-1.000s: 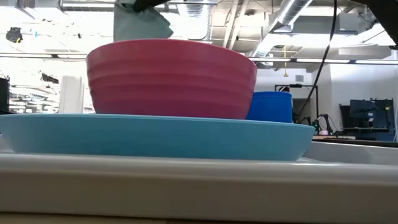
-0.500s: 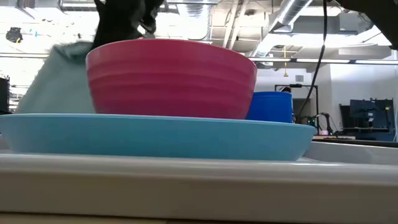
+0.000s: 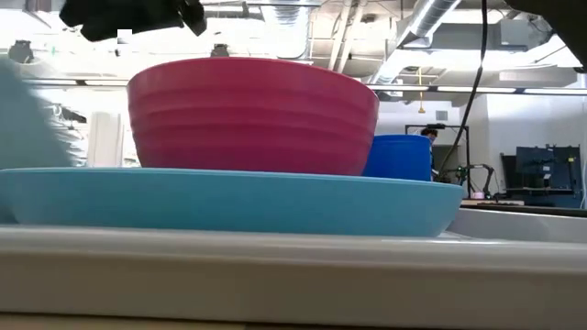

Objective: Set up tray
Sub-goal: Put the green napkin on the left side of the blue plate on the gray tray, then adjust the gray tray

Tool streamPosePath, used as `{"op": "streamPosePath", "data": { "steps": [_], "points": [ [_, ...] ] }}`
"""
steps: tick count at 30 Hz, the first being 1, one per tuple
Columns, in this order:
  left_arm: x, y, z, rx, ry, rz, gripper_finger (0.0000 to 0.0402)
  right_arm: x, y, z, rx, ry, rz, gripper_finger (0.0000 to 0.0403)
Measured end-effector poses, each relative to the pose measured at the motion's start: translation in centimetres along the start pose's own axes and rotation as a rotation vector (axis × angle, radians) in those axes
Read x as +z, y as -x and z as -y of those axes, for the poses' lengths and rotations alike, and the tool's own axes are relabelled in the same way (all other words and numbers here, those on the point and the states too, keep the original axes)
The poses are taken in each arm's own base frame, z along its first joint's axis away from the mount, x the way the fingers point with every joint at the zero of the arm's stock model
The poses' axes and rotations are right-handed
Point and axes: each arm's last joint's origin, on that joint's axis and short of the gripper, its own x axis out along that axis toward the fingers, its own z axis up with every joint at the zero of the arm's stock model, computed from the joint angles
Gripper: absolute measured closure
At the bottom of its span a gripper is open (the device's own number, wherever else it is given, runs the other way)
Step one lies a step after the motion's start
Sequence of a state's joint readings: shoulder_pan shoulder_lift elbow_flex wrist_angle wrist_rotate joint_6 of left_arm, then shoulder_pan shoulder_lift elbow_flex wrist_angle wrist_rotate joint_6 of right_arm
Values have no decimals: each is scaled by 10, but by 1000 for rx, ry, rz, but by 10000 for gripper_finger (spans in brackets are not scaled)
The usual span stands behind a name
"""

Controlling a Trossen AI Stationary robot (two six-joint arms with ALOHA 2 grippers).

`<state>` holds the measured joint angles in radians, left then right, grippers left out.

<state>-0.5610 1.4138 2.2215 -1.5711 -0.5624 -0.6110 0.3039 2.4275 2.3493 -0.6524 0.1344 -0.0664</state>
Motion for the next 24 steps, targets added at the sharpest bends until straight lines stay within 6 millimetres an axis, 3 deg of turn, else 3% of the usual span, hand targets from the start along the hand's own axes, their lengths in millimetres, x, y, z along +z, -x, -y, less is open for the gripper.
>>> {"op": "streamPosePath", "data": {
  "steps": [9,13,17,24],
  "points": [
    [-6,-11,22,-85,22,-94,299,0,3,-8,20,-29,-12,238],
    [-24,-23,40,-75,15,-162,299,-1,15,-11,25,-74,-65,241],
    [-56,-38,60,6,10,-205,299,3,42,-12,25,-151,-120,253],
    [-139,-71,82,212,85,-262,299,11,91,-20,32,-170,-166,277]
  ]
}}
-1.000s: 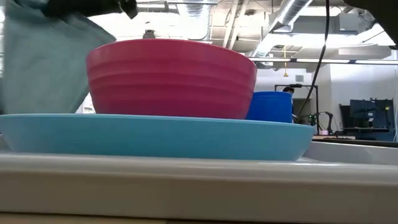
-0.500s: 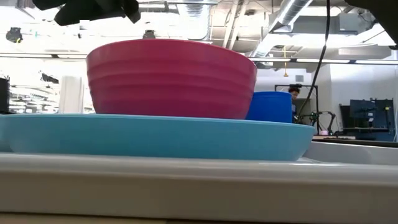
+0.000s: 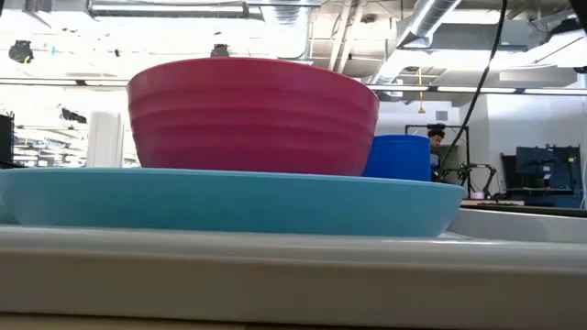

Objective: Set up tray
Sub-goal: Adjust the gray tray

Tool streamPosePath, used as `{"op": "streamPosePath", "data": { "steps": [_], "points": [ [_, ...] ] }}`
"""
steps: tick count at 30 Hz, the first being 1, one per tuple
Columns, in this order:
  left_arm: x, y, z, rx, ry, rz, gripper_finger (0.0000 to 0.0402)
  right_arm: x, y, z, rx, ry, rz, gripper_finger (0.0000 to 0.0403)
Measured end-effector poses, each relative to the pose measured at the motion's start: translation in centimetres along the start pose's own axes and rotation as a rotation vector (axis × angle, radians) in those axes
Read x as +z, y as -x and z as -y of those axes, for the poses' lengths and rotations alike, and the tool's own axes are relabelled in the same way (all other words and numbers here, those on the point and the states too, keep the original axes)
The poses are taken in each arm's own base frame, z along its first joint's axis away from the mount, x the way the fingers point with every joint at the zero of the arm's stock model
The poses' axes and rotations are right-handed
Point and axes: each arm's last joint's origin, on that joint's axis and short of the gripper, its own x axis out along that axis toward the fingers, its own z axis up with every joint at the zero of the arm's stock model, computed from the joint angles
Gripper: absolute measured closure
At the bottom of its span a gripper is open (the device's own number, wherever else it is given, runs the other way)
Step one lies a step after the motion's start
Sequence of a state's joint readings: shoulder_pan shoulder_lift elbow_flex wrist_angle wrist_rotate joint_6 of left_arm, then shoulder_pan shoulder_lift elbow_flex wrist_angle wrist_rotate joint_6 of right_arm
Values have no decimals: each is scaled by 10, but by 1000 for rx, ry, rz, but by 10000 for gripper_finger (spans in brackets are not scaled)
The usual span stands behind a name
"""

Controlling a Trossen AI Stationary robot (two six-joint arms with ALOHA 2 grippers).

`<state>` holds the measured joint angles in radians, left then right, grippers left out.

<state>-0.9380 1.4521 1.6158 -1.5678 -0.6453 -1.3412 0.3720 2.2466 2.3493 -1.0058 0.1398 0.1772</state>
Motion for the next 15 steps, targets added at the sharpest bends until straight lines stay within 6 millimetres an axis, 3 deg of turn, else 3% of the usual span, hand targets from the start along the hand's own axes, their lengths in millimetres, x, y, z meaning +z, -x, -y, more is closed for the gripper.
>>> {"op": "streamPosePath", "data": {
  "steps": [4,9,15],
  "points": [
    [-49,-32,7,52,118,-50,299,0,34,-7,-55,20,26,289],
    [-97,-58,16,-11,262,-129,299,2,73,-12,-140,30,102,297],
    [-130,-84,12,-18,372,-175,299,1,88,-25,-166,46,146,301]
  ]
}}
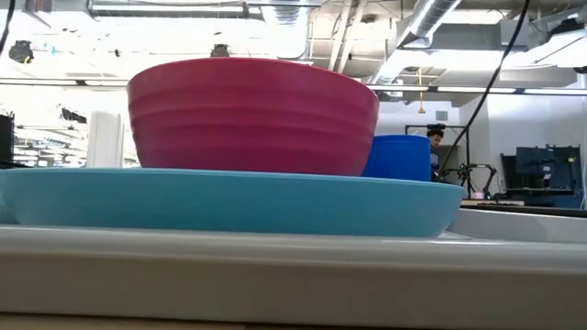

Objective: Set up tray
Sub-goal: Adjust the gray tray

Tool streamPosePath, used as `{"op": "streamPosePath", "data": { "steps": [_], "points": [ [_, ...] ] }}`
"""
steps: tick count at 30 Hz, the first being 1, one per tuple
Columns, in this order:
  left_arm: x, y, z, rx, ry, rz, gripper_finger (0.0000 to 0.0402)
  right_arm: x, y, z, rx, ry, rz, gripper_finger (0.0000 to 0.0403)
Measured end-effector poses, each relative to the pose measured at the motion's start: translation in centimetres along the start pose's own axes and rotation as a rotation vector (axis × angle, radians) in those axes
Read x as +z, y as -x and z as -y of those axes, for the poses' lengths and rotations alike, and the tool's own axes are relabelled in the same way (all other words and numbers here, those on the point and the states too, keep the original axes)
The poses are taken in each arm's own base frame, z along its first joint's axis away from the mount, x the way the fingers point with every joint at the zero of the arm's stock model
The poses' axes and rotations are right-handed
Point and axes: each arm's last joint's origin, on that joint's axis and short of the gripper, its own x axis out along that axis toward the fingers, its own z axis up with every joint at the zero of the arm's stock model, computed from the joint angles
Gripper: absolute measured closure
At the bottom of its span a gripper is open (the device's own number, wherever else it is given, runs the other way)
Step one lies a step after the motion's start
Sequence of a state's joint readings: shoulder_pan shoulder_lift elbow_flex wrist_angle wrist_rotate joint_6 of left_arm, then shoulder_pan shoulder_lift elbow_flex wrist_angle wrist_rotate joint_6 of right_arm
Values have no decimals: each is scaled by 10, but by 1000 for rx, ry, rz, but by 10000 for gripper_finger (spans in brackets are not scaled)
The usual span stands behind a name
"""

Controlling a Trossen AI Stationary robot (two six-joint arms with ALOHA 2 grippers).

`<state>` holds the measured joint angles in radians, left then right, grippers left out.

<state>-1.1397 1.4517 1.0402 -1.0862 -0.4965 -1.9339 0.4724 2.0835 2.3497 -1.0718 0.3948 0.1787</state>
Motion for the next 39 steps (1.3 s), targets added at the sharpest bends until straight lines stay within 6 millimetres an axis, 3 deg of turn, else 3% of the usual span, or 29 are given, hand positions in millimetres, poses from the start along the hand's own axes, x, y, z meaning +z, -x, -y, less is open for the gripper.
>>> {"op": "streamPosePath", "data": {
  "steps": [7,12,24,33,39],
  "points": [
    [-19,-33,-6,-111,71,-94,299,-6,-5,-12,10,33,-33,301],
    [-25,-46,-13,-118,105,-132,299,-6,-3,-11,9,33,-31,301],
    [-30,-58,-23,-68,114,-189,299,-6,-3,-11,10,62,-36,301],
    [-37,-76,-14,-29,60,-196,299,-6,-3,-11,10,62,-36,301],
    [-35,-72,-4,-68,30,-139,299,-6,-3,-11,10,62,-36,301]
  ]
}}
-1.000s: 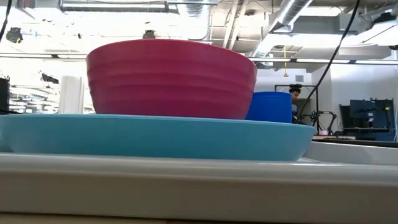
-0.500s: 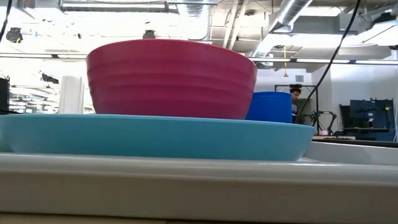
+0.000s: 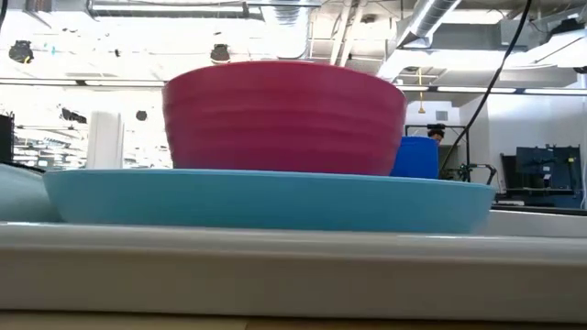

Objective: Set up tray
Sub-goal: Adjust the gray tray, then adjust the green napkin on the gray tray

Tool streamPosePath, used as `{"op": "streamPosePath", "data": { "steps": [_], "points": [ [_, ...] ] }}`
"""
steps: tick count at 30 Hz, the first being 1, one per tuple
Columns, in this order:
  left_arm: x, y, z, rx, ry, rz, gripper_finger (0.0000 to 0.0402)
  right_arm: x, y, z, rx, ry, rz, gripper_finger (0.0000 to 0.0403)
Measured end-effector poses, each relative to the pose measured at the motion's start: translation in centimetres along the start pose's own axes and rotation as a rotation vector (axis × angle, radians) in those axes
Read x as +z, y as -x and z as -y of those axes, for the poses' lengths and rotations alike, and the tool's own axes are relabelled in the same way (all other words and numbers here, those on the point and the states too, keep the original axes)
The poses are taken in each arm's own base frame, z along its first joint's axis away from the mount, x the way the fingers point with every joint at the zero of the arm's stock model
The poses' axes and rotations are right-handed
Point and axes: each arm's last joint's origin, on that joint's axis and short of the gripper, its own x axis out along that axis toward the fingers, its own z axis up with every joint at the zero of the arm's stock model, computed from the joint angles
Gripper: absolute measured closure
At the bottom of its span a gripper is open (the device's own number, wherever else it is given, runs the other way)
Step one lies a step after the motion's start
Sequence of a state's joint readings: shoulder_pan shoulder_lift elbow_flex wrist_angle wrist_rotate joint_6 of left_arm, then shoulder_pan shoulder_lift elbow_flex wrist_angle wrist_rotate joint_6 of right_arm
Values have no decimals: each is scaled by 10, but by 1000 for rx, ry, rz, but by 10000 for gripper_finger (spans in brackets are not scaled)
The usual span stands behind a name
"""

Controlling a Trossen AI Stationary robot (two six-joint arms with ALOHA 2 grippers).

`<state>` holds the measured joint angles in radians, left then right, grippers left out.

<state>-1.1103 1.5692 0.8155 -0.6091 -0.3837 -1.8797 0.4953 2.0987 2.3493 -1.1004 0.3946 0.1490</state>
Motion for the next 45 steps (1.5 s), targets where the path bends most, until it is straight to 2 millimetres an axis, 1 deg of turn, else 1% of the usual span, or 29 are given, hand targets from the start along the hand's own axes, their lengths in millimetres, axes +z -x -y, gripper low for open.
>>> {"op": "streamPosePath", "data": {
  "steps": [6,14,16,18,23,27,31,35,40,45],
  "points": [
    [1,3,1,-5,5,-6,299,0,0,0,0,-1,1,301],
    [12,21,-1,-45,-16,6,299,0,0,0,0,-1,0,301],
    [14,23,-1,-56,-15,40,299,0,0,0,0,-1,1,301],
    [15,23,-1,-68,-14,84,299,0,0,0,0,0,1,301],
    [18,22,0,-73,-9,107,299,0,0,0,1,0,0,301],
    [24,20,2,-69,-84,138,299,-2,0,0,1,8,-20,301],
    [26,18,1,-44,-141,108,299,-5,0,1,-5,21,-51,301],
    [26,18,5,-81,-102,102,299,-6,0,1,-5,22,-54,301],
    [29,17,6,-76,-131,109,299,-6,0,1,-5,23,-57,301],
    [31,16,7,-77,-116,73,299,-6,0,1,-6,24,-59,301]
  ]
}}
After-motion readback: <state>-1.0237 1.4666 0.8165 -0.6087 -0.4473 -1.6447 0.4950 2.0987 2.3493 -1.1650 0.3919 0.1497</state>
